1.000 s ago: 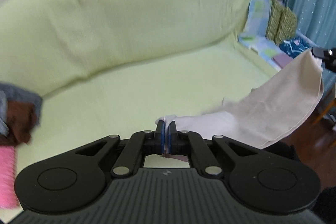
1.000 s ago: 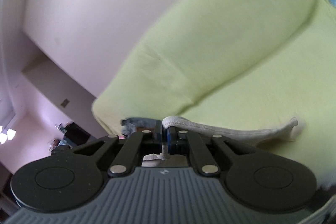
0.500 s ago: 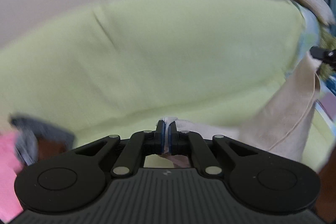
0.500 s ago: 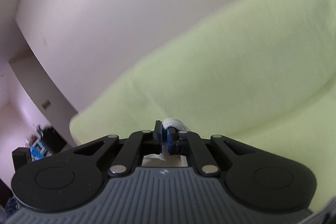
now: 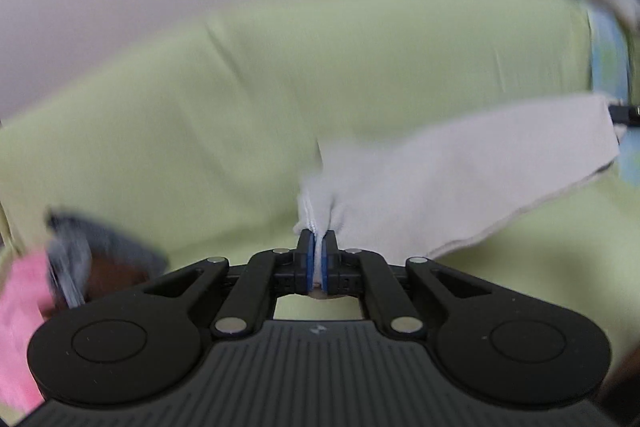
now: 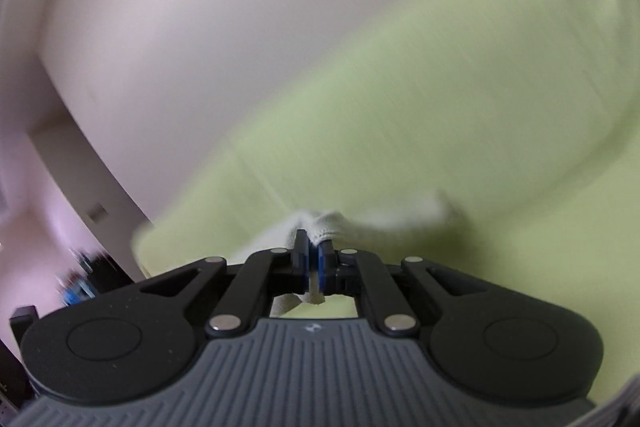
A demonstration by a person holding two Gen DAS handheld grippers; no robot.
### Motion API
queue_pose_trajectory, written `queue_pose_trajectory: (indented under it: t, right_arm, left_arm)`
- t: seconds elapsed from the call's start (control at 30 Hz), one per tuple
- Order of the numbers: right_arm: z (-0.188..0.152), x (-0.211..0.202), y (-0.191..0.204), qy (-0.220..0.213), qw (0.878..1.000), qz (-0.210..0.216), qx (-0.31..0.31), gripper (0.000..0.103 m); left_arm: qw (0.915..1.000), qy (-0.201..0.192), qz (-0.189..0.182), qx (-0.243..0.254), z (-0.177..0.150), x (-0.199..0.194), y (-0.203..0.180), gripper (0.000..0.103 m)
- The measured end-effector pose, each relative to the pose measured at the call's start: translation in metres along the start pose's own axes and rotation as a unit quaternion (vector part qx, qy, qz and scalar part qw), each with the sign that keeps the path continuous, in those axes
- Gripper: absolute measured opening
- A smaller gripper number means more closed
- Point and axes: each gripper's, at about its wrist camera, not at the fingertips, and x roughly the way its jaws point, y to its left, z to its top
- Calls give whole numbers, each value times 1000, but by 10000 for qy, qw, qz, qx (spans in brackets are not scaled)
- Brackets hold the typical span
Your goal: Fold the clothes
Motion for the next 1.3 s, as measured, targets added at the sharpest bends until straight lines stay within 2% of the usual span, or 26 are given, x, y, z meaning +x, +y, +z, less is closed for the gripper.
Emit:
queue_pose_trajectory:
  t: [0.07,0.2,0.23,0.27,0.3,0.33,0.37,0.4,0.53,0.6,0.7,0.73,0.77,0.83,0.97,1.07,1.13,1.17,1.2,1.3]
  right_arm:
    - [-62,11,-45,505,9974,-432,276,3]
    - [-150,18,-99,1205,9826,-1147,829,3]
    - [-157,18,-102,1279,9804,-1230,858,4]
    - [-170,16,-102,1353,9782,-1362,796,5]
    - [-175,13,-103,1363,9776,-1410,766,9]
    - [-180,7,-99,1339,9771,-1502,692,13]
    - [-182,4,-96,1344,9761,-1595,608,30]
    - [-183,1,-92,1358,9749,-1684,525,40]
    - [-194,-17,-77,1152,9768,-1785,258,41]
    - [-196,-18,-81,1133,9776,-1744,328,49]
    - [-198,-12,-86,1163,9782,-1673,410,50]
    - [-201,-12,-89,1164,9784,-1653,430,50]
    - [-204,-10,-90,1115,9781,-1680,512,50]
    - [-204,-4,-90,1091,9778,-1694,568,50]
    - [-209,4,-75,1167,9788,-1670,194,50]
    - [-210,7,-75,1000,9779,-1835,76,48]
    - [-209,10,-79,1027,9775,-1832,194,36]
    - [-207,10,-78,1112,9723,-2056,24,11]
    - [-205,8,-79,1138,9669,-2282,-49,6]
    - [-197,-8,-91,1219,9490,-2907,22,6]
  left_arm:
    - [9985,534,-67,-75,-46,39,-14,1]
    - [9884,1439,-126,-474,-120,101,-28,1]
    - [9844,1656,-140,-569,-138,115,-32,1]
    - [9855,1605,-168,-520,-140,111,-33,7]
    - [9865,1556,-200,-476,-142,107,-34,27]
    - [9848,1607,-338,-560,-144,103,-30,35]
    - [9838,1582,-444,-712,-145,97,-24,39]
    - [9837,1556,-432,-792,-149,94,-18,39]
    - [9801,1473,-321,-1289,-155,86,11,37]
    - [9745,1406,-591,-1647,-153,90,22,37]
    - [9622,1239,-1003,-2207,-139,102,32,40]
    - [9603,1248,-1008,-2284,-133,111,28,40]
    - [9620,1289,-842,-2253,-130,117,25,40]
    - [9681,1321,-478,-2076,-125,129,18,40]
    - [9720,1324,-580,-1852,-131,134,7,40]
    - [9721,1379,-533,-1820,-128,134,5,40]
    - [9706,1408,-517,-1882,-127,134,5,40]
    - [9706,1396,-537,-1888,-126,133,6,40]
    - [9705,1384,-556,-1894,-126,131,7,40]
    - [9714,1367,-574,-1855,-124,128,8,40]
